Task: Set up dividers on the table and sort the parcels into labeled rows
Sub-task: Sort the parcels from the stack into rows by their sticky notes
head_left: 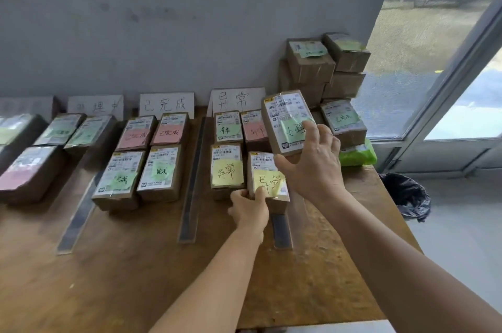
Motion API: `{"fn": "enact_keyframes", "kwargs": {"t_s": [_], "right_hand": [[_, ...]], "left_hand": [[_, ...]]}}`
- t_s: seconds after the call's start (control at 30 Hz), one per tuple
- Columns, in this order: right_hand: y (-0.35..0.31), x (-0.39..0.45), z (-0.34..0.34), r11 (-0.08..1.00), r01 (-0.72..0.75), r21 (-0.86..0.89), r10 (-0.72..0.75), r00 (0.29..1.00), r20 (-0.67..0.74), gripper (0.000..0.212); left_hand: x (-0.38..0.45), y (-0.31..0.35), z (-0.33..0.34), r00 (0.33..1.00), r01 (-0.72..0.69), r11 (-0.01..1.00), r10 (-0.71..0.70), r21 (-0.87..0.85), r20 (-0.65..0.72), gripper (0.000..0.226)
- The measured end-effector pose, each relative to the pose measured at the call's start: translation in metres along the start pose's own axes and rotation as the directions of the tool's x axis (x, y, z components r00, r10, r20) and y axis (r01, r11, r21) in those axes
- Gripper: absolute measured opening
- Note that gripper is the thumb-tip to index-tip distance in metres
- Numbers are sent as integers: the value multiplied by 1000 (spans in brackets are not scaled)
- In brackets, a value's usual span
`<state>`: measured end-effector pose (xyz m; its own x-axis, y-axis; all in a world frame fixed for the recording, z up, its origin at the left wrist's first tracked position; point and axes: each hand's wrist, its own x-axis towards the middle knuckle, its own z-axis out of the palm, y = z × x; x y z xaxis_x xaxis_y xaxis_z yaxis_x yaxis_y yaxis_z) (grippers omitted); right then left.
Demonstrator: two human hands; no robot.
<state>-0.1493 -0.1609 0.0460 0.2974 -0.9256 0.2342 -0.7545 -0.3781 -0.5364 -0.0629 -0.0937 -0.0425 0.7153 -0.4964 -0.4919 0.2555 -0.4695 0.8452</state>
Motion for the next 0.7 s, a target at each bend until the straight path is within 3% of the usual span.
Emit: {"fn": "enact_keyframes", "kwargs": {"t_s": [0.13,0.2,0.23,0.3,0.37,0.4,0.57,0.7], "right_hand": [[3,-6,-2,1000,25,13,-25,1000,11,83],[5,-7,-4,999,37,17,-37,999,12,84],[6,-7,-5,999,41,23,-42,999,10,84],[7,-7,-6,998,47,38,-47,999,1,85],[8,-7,-5,998,43,45,-43,999,0,85],[8,-6,-4,998,40,47,-41,999,3,85],[11,-1,0,998,35,54,-35,999,2,85],[11,6,5,998,32,54,-31,999,-9,84]], "left_hand": [[3,-6,-1,996,-52,970,67,239,-56,37],[2,-11,-8,961,-208,857,269,472,-64,41],[2,-14,-13,907,-334,732,420,594,-8,44],[4,-19,-21,758,-557,381,596,737,265,54],[12,-21,-25,655,-655,92,564,750,503,61],[15,-21,-26,632,-668,16,540,744,556,60],[29,-11,-15,575,-659,-66,598,749,558,39],[44,5,-3,581,-635,-65,617,769,532,29]]}}
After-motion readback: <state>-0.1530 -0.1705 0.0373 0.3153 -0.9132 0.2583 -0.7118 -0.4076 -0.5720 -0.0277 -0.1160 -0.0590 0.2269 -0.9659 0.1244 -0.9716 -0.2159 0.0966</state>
